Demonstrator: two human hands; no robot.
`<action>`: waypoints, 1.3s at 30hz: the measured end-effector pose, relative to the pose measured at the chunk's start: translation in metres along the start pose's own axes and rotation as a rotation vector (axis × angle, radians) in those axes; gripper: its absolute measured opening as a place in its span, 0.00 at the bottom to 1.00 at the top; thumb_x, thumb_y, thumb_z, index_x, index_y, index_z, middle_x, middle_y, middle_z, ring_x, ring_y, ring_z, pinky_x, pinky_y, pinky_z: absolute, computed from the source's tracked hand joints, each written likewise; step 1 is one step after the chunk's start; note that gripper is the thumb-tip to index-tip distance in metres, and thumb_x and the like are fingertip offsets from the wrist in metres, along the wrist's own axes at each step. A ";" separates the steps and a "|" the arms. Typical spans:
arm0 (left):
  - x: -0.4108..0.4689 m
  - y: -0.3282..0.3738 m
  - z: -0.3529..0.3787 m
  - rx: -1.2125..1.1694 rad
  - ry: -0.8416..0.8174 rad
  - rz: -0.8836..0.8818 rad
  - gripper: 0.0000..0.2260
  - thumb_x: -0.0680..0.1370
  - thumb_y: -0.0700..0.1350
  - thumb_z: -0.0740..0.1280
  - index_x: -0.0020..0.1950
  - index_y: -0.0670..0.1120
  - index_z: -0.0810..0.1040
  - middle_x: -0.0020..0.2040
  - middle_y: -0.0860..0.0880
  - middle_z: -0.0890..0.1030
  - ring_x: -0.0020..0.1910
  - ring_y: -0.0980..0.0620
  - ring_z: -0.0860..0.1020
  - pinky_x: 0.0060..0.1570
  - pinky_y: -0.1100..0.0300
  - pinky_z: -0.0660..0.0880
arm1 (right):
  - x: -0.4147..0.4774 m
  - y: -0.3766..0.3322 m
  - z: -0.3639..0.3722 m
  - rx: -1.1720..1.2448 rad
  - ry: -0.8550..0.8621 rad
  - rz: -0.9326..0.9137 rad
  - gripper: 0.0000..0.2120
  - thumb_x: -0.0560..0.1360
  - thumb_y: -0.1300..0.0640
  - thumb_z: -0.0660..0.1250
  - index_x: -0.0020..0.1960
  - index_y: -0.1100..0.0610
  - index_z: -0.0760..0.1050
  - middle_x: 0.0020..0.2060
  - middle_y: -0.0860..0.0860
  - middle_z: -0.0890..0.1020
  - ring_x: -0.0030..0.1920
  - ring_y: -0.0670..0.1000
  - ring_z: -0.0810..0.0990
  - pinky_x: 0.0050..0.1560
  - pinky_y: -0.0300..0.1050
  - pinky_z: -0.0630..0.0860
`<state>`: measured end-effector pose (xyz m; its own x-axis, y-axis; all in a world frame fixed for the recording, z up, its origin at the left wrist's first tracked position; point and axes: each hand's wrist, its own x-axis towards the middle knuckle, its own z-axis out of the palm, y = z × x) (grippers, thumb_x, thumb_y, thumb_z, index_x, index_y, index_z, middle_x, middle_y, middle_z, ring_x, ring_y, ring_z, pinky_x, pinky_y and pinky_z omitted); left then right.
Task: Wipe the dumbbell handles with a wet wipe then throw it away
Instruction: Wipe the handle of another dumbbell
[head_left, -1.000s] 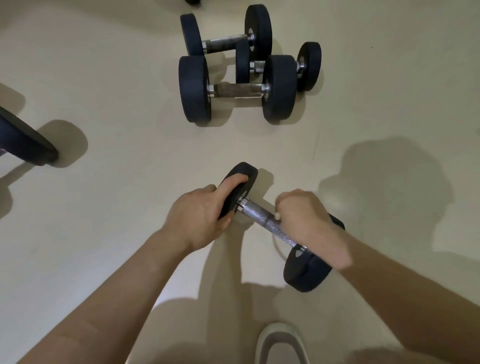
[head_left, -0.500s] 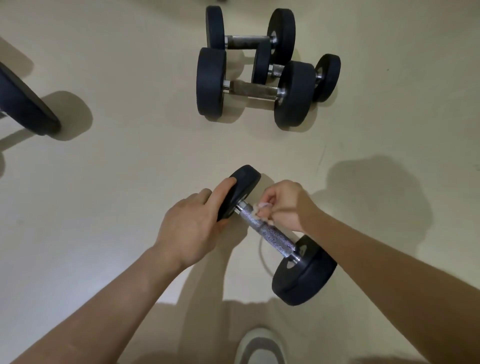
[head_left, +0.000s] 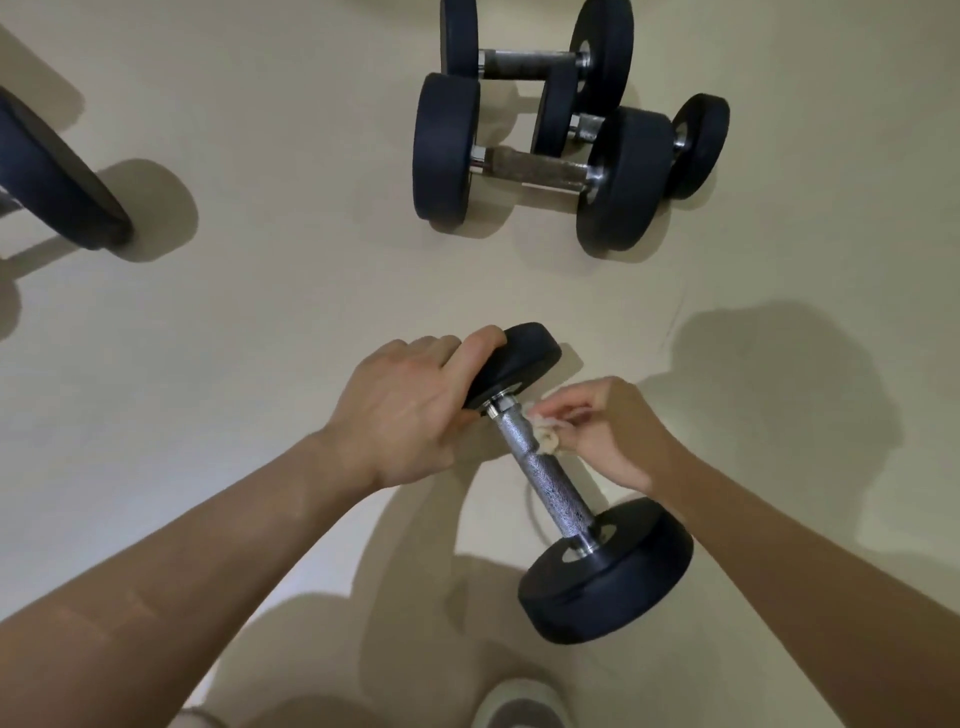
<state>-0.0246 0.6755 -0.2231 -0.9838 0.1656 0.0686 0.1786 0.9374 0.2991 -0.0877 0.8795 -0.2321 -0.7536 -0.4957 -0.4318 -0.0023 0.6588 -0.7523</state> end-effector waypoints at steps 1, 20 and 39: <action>0.001 -0.003 -0.001 0.019 -0.014 0.011 0.27 0.71 0.49 0.66 0.66 0.53 0.57 0.48 0.51 0.77 0.43 0.45 0.73 0.38 0.57 0.61 | -0.005 0.000 0.003 -0.021 -0.001 0.002 0.09 0.71 0.65 0.71 0.42 0.52 0.83 0.41 0.48 0.84 0.41 0.46 0.83 0.50 0.46 0.81; -0.070 -0.074 -0.016 -0.349 -0.192 -0.780 0.28 0.69 0.68 0.56 0.66 0.61 0.67 0.62 0.52 0.74 0.56 0.49 0.74 0.54 0.56 0.69 | 0.047 -0.066 0.120 -0.112 0.179 -0.422 0.16 0.73 0.55 0.55 0.46 0.59 0.81 0.41 0.47 0.78 0.42 0.43 0.75 0.43 0.26 0.67; -0.131 -0.018 -0.031 -0.343 -0.032 -0.795 0.44 0.60 0.66 0.74 0.71 0.53 0.63 0.76 0.53 0.55 0.76 0.56 0.50 0.70 0.65 0.53 | 0.052 -0.080 0.145 -0.367 -0.037 -0.923 0.14 0.66 0.64 0.56 0.39 0.57 0.80 0.35 0.49 0.81 0.39 0.50 0.73 0.41 0.43 0.73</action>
<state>0.1017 0.6270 -0.2084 -0.8177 -0.4864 -0.3077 -0.5728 0.6350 0.5183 -0.0315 0.7190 -0.2671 -0.3332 -0.9155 0.2253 -0.7853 0.1372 -0.6038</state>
